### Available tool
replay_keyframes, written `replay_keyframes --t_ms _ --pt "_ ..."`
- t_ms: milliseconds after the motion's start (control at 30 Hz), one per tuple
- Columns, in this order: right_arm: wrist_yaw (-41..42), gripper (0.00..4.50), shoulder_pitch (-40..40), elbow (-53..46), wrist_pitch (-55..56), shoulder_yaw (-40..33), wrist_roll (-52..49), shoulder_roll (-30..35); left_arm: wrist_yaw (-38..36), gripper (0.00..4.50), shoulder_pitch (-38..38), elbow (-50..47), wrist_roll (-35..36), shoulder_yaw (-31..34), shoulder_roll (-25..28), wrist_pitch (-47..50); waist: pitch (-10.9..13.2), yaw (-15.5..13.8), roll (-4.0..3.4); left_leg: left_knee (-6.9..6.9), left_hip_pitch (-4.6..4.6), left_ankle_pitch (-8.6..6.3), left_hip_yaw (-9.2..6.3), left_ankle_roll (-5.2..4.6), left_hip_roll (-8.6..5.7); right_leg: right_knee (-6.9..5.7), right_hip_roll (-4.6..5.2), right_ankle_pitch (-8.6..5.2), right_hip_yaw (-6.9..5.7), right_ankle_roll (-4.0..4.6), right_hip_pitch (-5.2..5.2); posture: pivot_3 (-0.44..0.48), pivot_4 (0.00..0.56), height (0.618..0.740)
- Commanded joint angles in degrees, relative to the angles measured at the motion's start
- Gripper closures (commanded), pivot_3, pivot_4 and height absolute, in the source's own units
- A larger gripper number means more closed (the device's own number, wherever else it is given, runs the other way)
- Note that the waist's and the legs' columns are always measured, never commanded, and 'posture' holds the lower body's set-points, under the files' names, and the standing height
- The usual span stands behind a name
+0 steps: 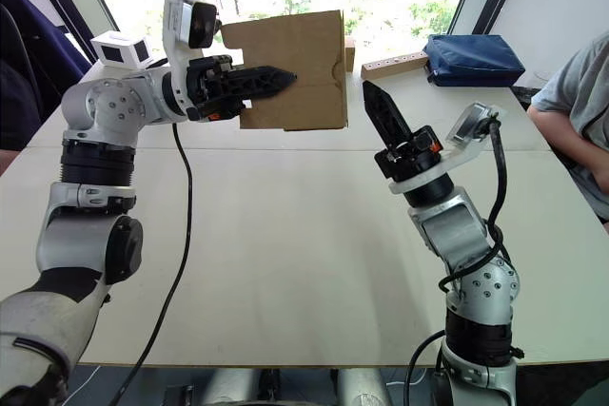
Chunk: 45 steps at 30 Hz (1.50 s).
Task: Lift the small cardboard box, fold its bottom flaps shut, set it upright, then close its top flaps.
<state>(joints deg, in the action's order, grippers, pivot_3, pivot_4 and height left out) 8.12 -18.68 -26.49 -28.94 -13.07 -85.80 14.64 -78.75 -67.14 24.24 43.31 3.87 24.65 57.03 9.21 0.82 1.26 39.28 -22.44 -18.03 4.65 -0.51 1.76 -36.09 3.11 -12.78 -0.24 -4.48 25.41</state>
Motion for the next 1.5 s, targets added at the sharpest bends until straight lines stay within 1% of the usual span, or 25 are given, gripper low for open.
replay_keyframes --t_ms 33,100,233,467,533,600,633,700,733,767,800,867,1000,1100,1133,1200,1300,1433,1500 --pt "0.0 4.47 -1.9 -2.5 0.0 1.0 0.1 -0.1 -0.4 4.50 -1.1 -1.4 0.2 -0.1 0.4 -0.7 0.0 0.0 0.00 0.00 0.00 0.00 0.00 0.00 0.00 0.00 0.00 0.00 0.00 0.00 0.00 0.000 0.150 0.740" --pt "-0.2 4.47 -2.6 -3.6 -0.9 2.8 0.7 0.1 -0.4 4.50 -1.1 -0.9 -0.3 -0.5 0.2 -1.2 0.0 0.0 0.00 0.00 0.00 0.00 0.00 0.00 0.00 0.00 0.00 0.00 0.00 0.00 0.00 0.000 0.150 0.740" --pt "1.1 4.47 -2.6 -4.7 -3.8 6.0 4.0 2.6 -0.4 4.50 -0.8 -1.2 -0.6 -1.4 -0.6 -1.2 0.0 0.0 0.00 0.00 0.00 0.00 0.00 0.00 0.00 0.00 -0.01 0.00 0.00 0.00 0.00 0.000 0.150 0.740" --pt "2.0 4.47 -2.3 -4.8 -5.0 7.3 6.5 3.8 -0.9 4.50 -0.6 -1.5 -1.3 -2.2 -0.9 -0.9 0.0 0.0 0.00 0.00 0.00 0.00 0.00 0.00 -0.01 0.01 0.00 0.00 0.00 0.00 0.00 0.000 0.150 0.740" --pt "1.2 4.47 -1.5 -4.7 -4.8 6.5 6.9 3.9 -1.3 4.50 -0.6 -1.5 -2.4 -3.2 -0.6 -1.4 0.0 0.0 0.00 0.00 0.00 0.00 0.00 0.00 -0.01 0.01 0.00 0.00 0.00 0.00 0.00 0.000 0.150 0.740" --pt "-0.3 4.47 1.1 -4.8 -4.4 2.5 5.5 5.8 -1.6 4.50 -0.7 -1.7 -6.4 -6.7 0.3 -4.1 0.0 -0.2 0.00 0.00 0.00 0.00 0.00 0.00 -0.01 0.01 0.00 0.00 0.00 0.00 0.00 0.000 0.150 0.740" --pt "-0.3 4.47 3.0 -5.0 -4.5 -0.2 4.4 7.6 -0.9 4.50 -0.4 -2.0 -10.8 -9.9 1.1 -8.4 0.0 -0.3 0.00 0.00 0.00 0.00 -0.03 0.00 -0.02 0.01 0.01 0.00 -0.01 0.01 -0.02 0.000 0.150 0.740" --pt "2.4 4.47 8.3 -5.7 -7.1 -5.6 3.2 14.4 -2.4 4.50 -0.6 -2.7 -19.5 -18.3 3.5 -15.1 0.0 -0.6 0.00 0.00 -0.01 0.00 -0.02 0.00 -0.08 0.03 0.09 0.00 -0.02 0.01 -0.04 0.000 0.150 0.740" --pt "3.6 4.47 10.2 -5.9 -8.2 -7.2 2.7 17.2 -3.7 4.50 -0.8 -2.9 -21.8 -21.1 4.2 -17.0 0.0 -0.6 0.00 0.00 -0.01 0.00 0.01 0.00 -0.17 0.04 0.16 -0.01 -0.01 0.01 -0.05 0.000 0.150 0.740" --pt "5.6 4.47 12.7 -6.5 -10.6 -8.8 3.1 21.8 -5.8 4.50 -1.5 -3.8 -23.9 -24.2 4.9 -18.5 0.0 -0.6 0.00 0.00 -0.02 0.00 0.03 -0.01 -0.24 0.08 0.22 -0.01 0.01 0.02 -0.05 0.000 0.150 0.740" --pt "7.0 4.47 14.1 -6.8 -12.1 -9.5 3.3 24.8 -7.3 4.50 -1.9 -4.0 -25.3 -26.0 5.2 -19.7 0.0 -0.5 -0.01 0.00 -0.03 -0.01 0.07 -0.01 -0.27 0.12 0.27 -0.02 0.03 0.04 -0.06 0.000 0.150 0.740" --pt "10.6 4.47 17.0 -8.1 -15.6 -11.5 3.9 32.2 -10.2 4.50 -3.5 -4.4 -31.1 -32.2 6.0 -24.5 0.0 -0.2 0.01 0.00 -0.05 -0.01 0.10 -0.03 -0.29 0.18 0.32 -0.12 0.05 0.21 -0.06 0.000 0.150 0.740" --pt "14.6 4.47 20.8 -12.6 -21.0 -11.3 8.7 43.5 -13.2 4.50 -7.3 -3.9 -40.9 -42.5 5.7 -30.9 0.0 -0.2 0.06 0.00 -0.03 -0.03 0.04 -0.05 -0.33 0.24 0.16 -0.13 0.07 0.23 -0.08 0.000 0.150 0.740" --pt "17.3 4.47 24.5 -18.2 -24.2 -10.2 14.0 50.5 -13.8 4.50 -10.4 -4.2 -44.4 -48.5 4.9 -32.5 0.0 -0.5 0.06 -0.03 -0.03 -0.04 -0.03 -0.07 -0.27 0.25 0.05 -0.15 0.05 0.23 -0.07 0.000 0.150 0.740" --pt "18.0 4.47 25.4 -19.5 -24.6 -9.8 15.8 51.9 -13.8 4.50 -11.1 -4.1 -45.0 -49.5 4.5 -32.9 0.0 -0.6 0.05 -0.03 -0.05 -0.04 -0.07 -0.07 -0.24 0.26 0.01 -0.15 0.05 0.23 -0.07 0.000 0.150 0.740" --pt "18.0 4.47 26.2 -21.8 -24.7 -9.5 16.6 52.7 -13.8 4.50 -13.1 -3.9 -45.9 -53.2 3.8 -33.2 0.1 -0.6 0.19 -0.03 -0.05 -0.04 -0.08 -0.08 -0.22 0.25 0.00 -0.15 0.03 0.23 -0.06 0.000 0.150 0.740" --pt "16.8 4.47 26.0 -23.4 -25.1 -8.2 19.5 52.8 -13.8 4.50 -14.2 -1.3 -50.4 -55.9 0.9 -32.5 0.1 -0.7 0.22 0.01 -0.07 -0.04 -0.06 -0.08 -0.21 0.28 -0.01 -0.15 0.05 0.23 -0.06 0.000 0.150 0.740" --pt "15.2 4.47 26.3 -24.0 -24.6 -6.0 22.3 50.1 -13.4 4.50 -14.0 1.0 -56.2 -57.9 -1.8 -32.7 0.2 -0.7 0.24 0.02 -0.07 -0.05 -0.06 -0.08 -0.24 0.31 -0.01 -0.15 0.06 0.23 -0.07 0.000 0.150 0.740" --pt "14.6 4.47 26.4 -23.9 -24.1 -5.2 23.5 48.5 -13.6 4.50 -14.0 1.1 -57.2 -58.5 -2.4 -32.3 0.2 -1.0 0.24 0.03 -0.10 -0.05 -0.08 -0.08 -0.21 0.31 -0.10 -0.15 0.07 0.23 -0.04 0.000 0.150 0.740"
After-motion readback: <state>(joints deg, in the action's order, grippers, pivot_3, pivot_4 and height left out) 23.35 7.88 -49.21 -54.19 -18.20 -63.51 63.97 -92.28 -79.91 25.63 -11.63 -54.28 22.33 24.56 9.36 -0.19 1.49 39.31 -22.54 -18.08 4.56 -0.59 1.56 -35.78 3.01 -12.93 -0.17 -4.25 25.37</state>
